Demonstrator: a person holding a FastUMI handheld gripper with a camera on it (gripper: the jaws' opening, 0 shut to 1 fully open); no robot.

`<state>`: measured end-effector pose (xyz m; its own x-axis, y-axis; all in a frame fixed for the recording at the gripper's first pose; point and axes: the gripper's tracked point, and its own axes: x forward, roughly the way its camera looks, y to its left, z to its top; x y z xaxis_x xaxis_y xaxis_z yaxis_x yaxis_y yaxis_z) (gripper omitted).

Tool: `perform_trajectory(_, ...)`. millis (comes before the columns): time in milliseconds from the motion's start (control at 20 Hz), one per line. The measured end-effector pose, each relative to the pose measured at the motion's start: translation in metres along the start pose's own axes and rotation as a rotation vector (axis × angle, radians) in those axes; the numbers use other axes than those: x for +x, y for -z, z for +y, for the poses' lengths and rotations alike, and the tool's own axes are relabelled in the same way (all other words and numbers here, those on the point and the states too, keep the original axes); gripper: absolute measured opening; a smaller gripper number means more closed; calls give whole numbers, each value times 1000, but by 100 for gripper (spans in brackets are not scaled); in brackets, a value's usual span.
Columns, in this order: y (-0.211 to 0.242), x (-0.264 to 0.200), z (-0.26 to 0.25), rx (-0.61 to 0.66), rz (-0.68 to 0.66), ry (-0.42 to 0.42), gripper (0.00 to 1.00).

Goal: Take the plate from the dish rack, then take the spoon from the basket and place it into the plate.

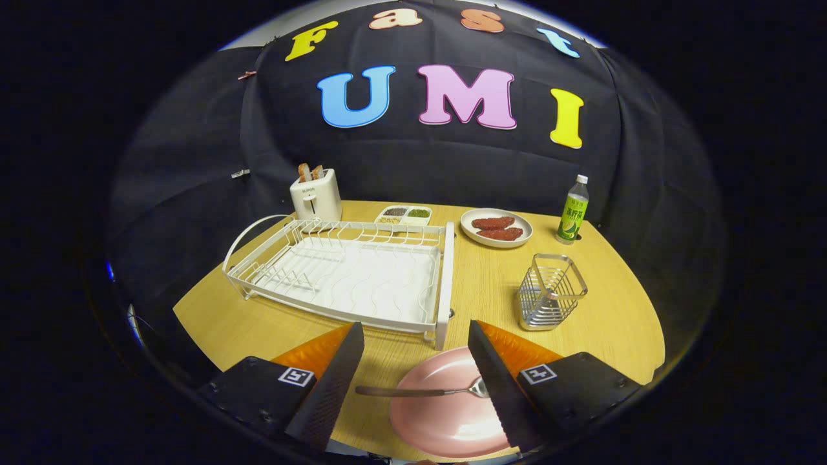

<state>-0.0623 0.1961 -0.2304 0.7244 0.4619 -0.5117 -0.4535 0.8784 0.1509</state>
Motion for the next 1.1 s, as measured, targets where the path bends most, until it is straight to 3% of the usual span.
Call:
perform_trajectory(600,-175,-116,-92,4,-370,203,98)
perform_trajectory(800,-197,-153,-141,35,-412,285,98)
perform_trajectory(1100,-202,-168,-205,102,-431,302,98)
